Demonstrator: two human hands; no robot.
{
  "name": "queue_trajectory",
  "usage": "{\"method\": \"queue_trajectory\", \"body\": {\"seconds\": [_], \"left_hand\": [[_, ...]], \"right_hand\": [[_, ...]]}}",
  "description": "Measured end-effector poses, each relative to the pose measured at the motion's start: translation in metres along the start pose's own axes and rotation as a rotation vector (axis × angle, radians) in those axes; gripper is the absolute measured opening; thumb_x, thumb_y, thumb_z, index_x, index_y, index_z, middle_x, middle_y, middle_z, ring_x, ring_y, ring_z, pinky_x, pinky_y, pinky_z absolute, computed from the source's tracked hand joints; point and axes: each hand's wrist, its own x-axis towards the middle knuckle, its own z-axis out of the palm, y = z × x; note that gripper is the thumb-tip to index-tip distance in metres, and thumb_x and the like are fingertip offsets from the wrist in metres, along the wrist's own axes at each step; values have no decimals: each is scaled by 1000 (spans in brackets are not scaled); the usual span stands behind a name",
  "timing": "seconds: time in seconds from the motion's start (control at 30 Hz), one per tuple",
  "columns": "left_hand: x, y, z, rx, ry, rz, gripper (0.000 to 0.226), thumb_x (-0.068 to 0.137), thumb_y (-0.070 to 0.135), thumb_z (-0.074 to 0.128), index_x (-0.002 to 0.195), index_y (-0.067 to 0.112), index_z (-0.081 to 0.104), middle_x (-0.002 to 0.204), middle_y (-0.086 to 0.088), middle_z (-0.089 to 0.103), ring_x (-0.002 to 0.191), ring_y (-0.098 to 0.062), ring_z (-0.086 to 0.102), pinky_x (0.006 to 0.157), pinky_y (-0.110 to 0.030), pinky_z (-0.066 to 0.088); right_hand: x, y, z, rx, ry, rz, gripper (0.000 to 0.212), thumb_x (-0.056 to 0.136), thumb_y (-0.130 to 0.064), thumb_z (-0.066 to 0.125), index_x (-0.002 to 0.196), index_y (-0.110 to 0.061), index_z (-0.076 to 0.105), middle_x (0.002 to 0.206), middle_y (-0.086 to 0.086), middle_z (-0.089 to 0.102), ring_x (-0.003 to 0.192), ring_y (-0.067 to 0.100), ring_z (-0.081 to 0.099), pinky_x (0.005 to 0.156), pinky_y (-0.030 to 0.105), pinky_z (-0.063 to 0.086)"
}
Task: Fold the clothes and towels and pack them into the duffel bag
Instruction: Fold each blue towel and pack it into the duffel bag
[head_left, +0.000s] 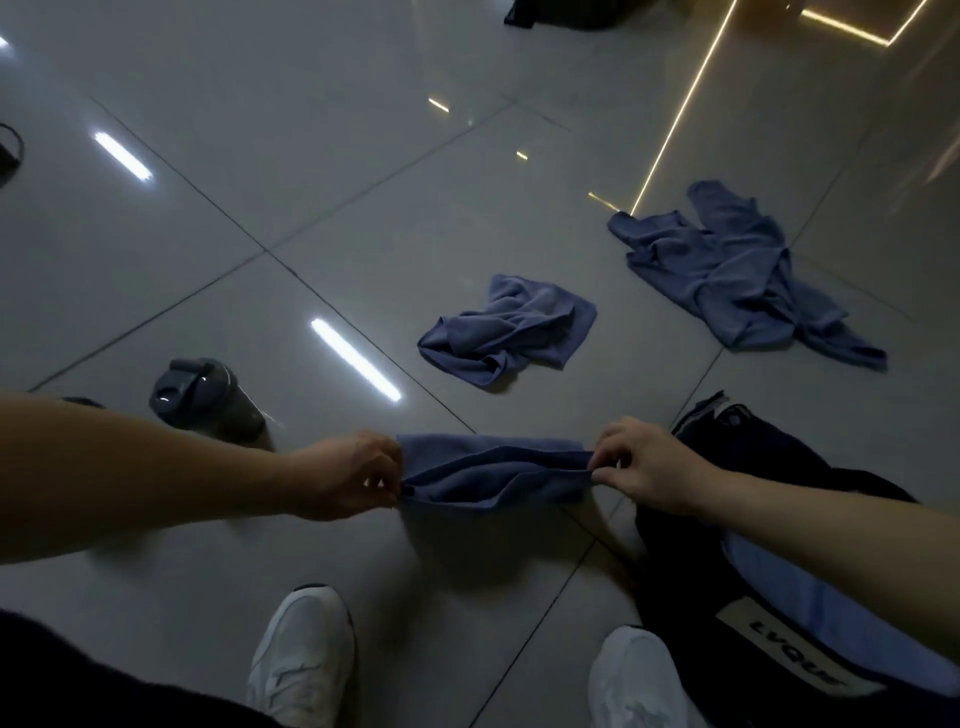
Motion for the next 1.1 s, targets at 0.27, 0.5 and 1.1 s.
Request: {"method": "queue_trajectory", "body": {"seconds": [0.27, 0.5, 1.1], "left_hand": [[-32, 29, -101, 217, 208, 106, 10, 90, 35, 70, 85, 27, 75, 96, 13, 61, 91, -6, 56, 89, -21, 43], [-21, 51, -153, 280, 535, 18, 10, 85, 16, 72, 75, 17, 76, 85, 8, 60, 84, -17, 60, 88, -36, 49], [-10, 79, -142, 293, 527, 251, 11, 87, 20, 71, 77, 16, 73, 87, 4, 60, 83, -12, 52, 83, -24, 40]], "right_hand": [[-27, -48, -97, -176, 166, -144, 3, 82, -21, 77, 80, -20, 77, 90, -8, 63, 80, 10, 59, 74, 33, 52], [-18, -85, -149, -270, 367, -52, 11, 88, -20, 70, 88, -12, 79, 89, -3, 61, 94, 17, 54, 88, 34, 47], [-7, -70, -147, -246, 457, 251, 21, 87, -16, 59, 81, -15, 79, 91, 3, 74, 85, 22, 64, 72, 35, 55]]}}
